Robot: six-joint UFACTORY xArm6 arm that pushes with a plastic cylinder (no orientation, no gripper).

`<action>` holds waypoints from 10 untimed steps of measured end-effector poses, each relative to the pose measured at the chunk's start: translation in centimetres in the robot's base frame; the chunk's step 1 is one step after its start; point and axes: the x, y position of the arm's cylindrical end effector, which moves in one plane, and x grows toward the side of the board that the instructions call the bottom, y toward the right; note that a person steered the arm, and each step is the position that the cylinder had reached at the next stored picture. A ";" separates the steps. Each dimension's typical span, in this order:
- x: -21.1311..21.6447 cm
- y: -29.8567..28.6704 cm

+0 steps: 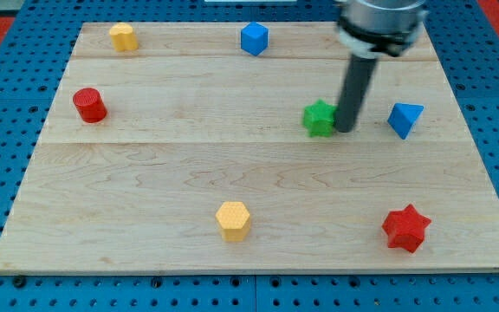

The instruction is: Push the green star to the bottom left of the board

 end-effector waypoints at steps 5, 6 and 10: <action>-0.3 -18.7; -2.4 -19.9; 3.2 -27.7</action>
